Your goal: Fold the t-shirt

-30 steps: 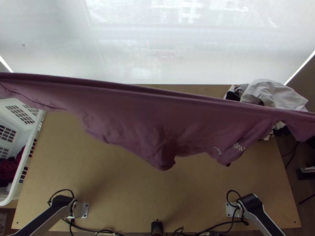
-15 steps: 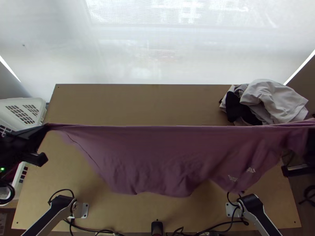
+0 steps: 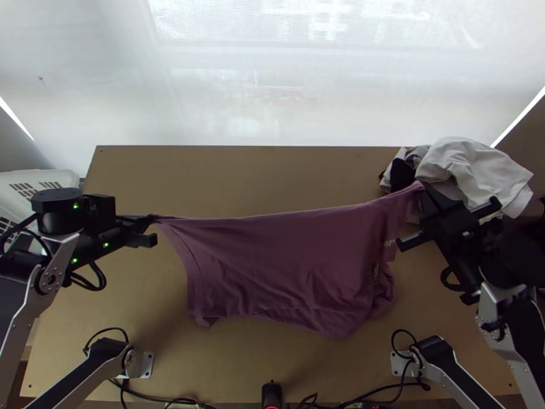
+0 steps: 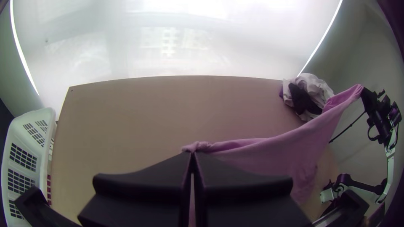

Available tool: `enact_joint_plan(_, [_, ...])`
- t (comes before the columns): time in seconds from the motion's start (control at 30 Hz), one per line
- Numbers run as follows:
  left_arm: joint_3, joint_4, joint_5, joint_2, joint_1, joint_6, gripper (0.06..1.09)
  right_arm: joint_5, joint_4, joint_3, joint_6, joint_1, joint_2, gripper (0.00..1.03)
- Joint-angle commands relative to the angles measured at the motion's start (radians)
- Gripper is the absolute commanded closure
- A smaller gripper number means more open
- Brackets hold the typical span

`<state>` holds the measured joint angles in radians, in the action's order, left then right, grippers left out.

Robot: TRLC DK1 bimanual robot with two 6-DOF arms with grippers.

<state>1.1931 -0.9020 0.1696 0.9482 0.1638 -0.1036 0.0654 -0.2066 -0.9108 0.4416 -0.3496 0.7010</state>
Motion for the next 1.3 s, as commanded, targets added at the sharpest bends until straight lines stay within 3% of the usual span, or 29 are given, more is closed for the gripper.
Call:
enact_joint_plan(0.0, [-0.089,0.227,-0.068,0.158,-0.029,0.027,1.05,-0.019,0.254,0.082,0.005,0.024,0.253,1.0])
enact_joint_plan(0.27, [-0.067,0.502,-0.157,0.379,-0.095,0.03,1.05,-0.064,0.45,0.012,0.0,0.106,0.578,1.0])
enact_joint_plan(0.53, [-0.02,0.69,-0.242,0.601,-0.132,0.048,1.05,-0.073,0.506,-0.117,-0.007,0.141,0.867,1.0])
enact_joint_plan(1.27, [0.237,0.822,-0.324,1.066,-0.115,0.062,1.05,-0.076,0.513,-0.502,-0.041,0.159,1.373,1.0])
